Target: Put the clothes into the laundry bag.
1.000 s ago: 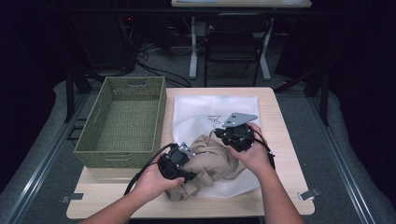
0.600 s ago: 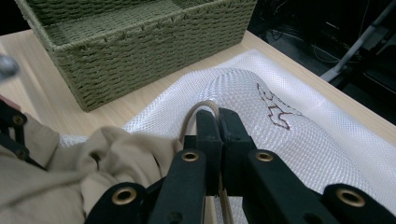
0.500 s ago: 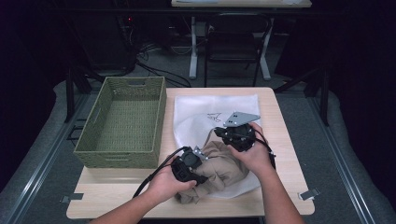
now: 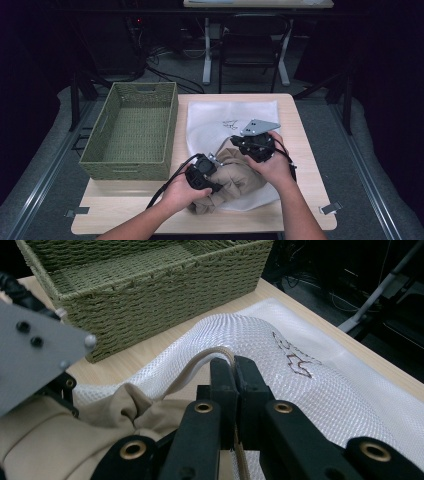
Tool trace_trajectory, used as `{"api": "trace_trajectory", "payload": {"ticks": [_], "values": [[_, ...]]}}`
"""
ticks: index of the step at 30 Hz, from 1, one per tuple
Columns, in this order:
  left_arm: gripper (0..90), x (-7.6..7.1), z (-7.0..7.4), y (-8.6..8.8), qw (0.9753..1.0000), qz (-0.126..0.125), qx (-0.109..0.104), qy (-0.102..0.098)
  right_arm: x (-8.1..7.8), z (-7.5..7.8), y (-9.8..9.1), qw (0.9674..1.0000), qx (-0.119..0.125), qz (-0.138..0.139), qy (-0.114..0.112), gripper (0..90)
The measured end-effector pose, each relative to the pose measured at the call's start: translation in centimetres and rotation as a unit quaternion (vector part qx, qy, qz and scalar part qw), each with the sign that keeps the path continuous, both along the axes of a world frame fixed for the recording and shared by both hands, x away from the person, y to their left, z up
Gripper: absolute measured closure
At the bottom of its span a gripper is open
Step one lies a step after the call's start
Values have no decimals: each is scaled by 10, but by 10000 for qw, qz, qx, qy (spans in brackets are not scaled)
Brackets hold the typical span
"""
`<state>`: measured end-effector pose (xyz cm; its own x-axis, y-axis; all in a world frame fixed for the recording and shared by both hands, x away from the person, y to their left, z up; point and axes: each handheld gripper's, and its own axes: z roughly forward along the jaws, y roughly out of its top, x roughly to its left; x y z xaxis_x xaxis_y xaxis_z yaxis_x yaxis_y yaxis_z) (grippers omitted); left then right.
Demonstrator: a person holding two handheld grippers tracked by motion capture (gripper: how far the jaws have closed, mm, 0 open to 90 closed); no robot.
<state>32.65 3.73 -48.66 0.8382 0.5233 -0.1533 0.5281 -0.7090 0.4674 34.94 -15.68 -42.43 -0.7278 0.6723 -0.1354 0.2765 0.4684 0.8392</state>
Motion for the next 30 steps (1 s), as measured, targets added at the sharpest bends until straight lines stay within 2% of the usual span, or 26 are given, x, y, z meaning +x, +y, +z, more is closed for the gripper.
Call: {"api": "trace_trajectory", "payload": {"ticks": [9, 13, 19, 23, 26, 30], "values": [[651, 14, 1, 3, 9995, 297, -86, -29, -4, 4, 2, 10000, -33, 27, -75, 882], [651, 21, 0, -2, 9988, 462, -153, -16, -5, 6, 3, 9999, -35, 45, -104, 881], [649, 29, -3, -13, 9980, 615, -128, -31, -6, 6, 3, 9999, -16, 49, -108, 881], [648, 34, -5, -16, 9965, 811, -203, -4, -6, 5, 4, 9999, -18, 70, -106, 882], [647, 40, -7, -15, 9949, 965, -286, -45, -6, 5, 4, 9999, -11, 67, -91, 882], [645, 45, -10, -13, 9938, 1073, -287, -107, -5, 5, 2, 9999, 0, 61, -84, 882]]}}
